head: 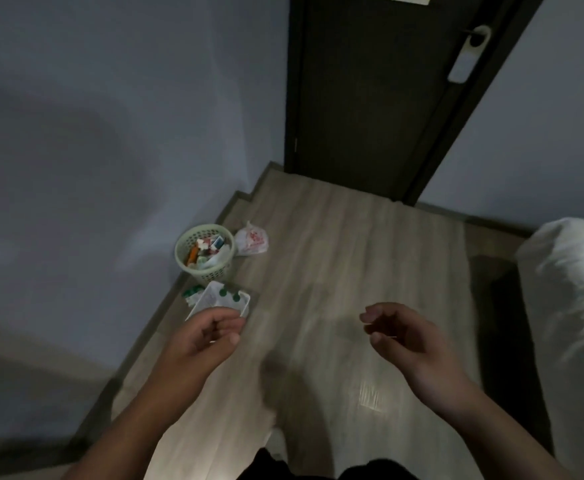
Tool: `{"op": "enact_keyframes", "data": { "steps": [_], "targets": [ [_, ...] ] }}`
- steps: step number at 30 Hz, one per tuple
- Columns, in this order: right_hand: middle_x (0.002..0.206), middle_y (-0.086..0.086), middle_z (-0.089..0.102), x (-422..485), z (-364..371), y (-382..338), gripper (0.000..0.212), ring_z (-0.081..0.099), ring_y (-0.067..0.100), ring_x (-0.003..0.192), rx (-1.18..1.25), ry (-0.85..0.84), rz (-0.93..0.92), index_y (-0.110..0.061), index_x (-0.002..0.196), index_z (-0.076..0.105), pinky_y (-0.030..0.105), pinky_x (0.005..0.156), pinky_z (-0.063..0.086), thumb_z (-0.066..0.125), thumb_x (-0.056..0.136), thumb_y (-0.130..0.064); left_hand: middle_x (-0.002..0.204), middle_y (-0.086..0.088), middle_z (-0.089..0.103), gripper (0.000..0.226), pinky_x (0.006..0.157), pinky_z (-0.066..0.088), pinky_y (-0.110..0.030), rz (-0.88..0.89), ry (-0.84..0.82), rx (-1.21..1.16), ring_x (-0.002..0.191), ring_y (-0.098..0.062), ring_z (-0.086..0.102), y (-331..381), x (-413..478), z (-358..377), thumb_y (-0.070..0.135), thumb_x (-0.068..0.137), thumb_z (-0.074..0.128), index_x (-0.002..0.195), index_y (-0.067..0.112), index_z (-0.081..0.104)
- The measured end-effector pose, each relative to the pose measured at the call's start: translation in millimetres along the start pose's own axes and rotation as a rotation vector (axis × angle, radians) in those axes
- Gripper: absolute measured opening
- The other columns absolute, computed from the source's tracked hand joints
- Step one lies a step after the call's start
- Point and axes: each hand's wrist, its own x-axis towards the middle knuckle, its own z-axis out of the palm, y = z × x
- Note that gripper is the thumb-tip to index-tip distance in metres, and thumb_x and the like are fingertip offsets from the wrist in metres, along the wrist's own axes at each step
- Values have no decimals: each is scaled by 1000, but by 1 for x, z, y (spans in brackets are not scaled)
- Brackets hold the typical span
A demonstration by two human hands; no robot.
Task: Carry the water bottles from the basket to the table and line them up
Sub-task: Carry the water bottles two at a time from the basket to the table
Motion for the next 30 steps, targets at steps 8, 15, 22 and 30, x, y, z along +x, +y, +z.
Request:
{"op": "enact_keyframes", "data": {
  "steps": [8, 15, 22, 30],
  "targets": [
    [101, 10, 69, 96, -71, 17, 19, 66, 23, 91, 48, 41, 56, -4, 99, 68, 24, 78, 53, 61, 86, 8, 105, -3, 75, 39, 92, 53, -42, 2, 11, 74, 101, -18, 69, 23, 108, 60, 43, 60, 70, 97, 30, 75],
    [104, -11, 71, 222, -153, 13, 25, 68, 11, 98, -52, -51, 73, -18, 102, 70, 34, 88, 55, 63, 87, 0, 105, -3, 74, 35, 91, 55, -42, -49, 128, 76, 101, -18, 69, 35, 194, 134, 47, 58, 68, 92, 41, 74],
    [105, -4, 74, 343, -197, -4, 27, 70, 13, 99, -151, -230, 30, -17, 106, 69, 33, 88, 56, 64, 87, 1, 103, -5, 75, 46, 91, 56, -38, -121, 372, 8, 102, -22, 69, 34, 224, 159, 52, 51, 82, 91, 29, 75],
    [94, 0, 73, 443, -104, -35, 28, 68, 8, 90, -194, -553, -9, -13, 102, 68, 14, 78, 53, 65, 84, 8, 102, -10, 75, 54, 94, 52, -48, -157, 731, -148, 100, -22, 70, 27, 226, 126, 42, 49, 82, 95, 17, 75]
  ]
}}
